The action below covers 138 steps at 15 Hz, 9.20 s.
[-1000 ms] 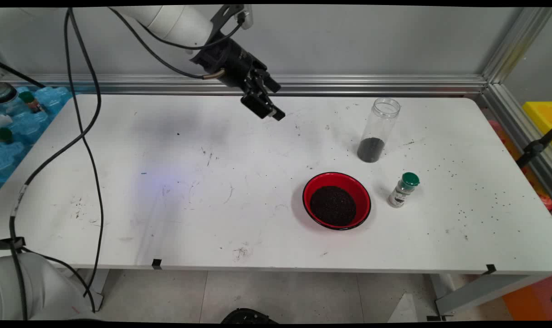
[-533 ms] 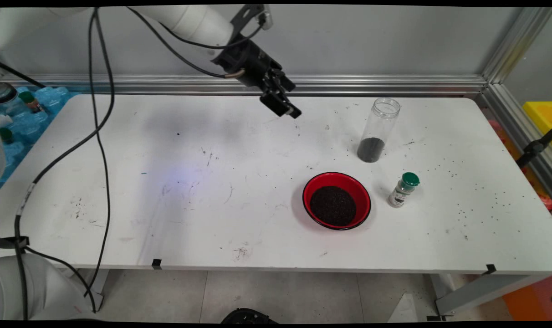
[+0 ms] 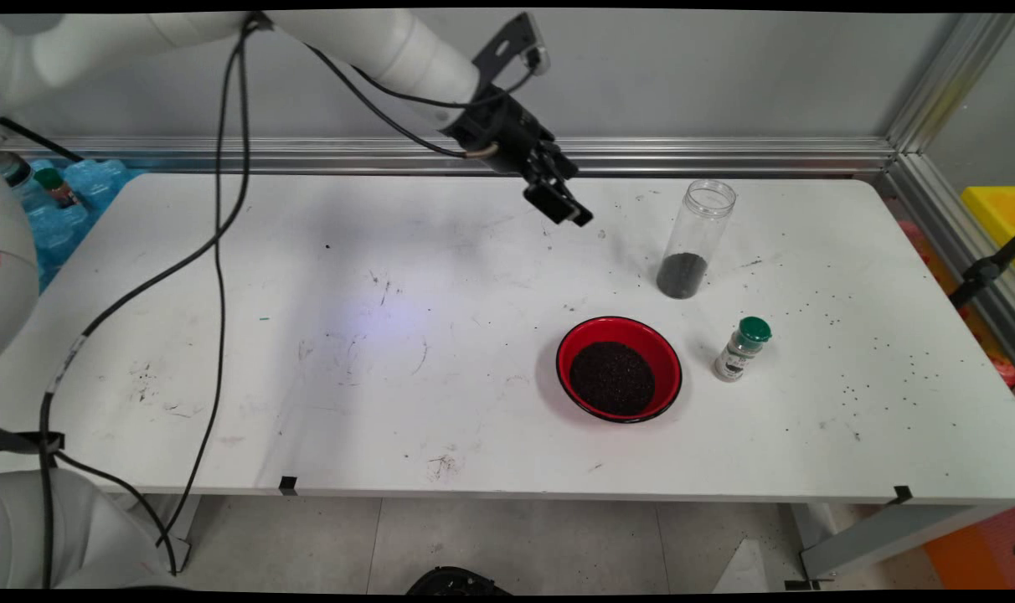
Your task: Pick up the black seasoning powder from the table, then pour the black seasoning powder in the red bowl
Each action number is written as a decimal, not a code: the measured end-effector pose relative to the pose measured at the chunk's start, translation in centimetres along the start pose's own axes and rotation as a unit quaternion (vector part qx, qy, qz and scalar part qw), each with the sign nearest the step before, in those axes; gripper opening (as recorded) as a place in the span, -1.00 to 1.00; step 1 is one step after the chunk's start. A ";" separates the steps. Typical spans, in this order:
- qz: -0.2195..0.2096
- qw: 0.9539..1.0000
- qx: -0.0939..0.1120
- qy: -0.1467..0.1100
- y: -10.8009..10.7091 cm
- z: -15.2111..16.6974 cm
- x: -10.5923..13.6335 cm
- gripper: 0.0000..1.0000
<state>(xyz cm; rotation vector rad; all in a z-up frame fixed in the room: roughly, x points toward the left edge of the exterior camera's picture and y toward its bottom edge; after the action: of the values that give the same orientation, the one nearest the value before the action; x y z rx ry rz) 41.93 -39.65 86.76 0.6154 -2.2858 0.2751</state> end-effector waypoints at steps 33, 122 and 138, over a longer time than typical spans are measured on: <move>-0.052 0.997 -0.025 0.051 -1.0 17.4 -0.9 1.00; 0.605 0.792 0.025 0.074 3.6 7.2 5.4 -1.00; 0.773 0.632 0.034 0.036 5.1 9.1 4.4 -1.00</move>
<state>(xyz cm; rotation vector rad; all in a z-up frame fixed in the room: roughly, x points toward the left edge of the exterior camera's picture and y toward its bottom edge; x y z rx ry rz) 31.10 -40.19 83.44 -1.4984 -2.0721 1.1133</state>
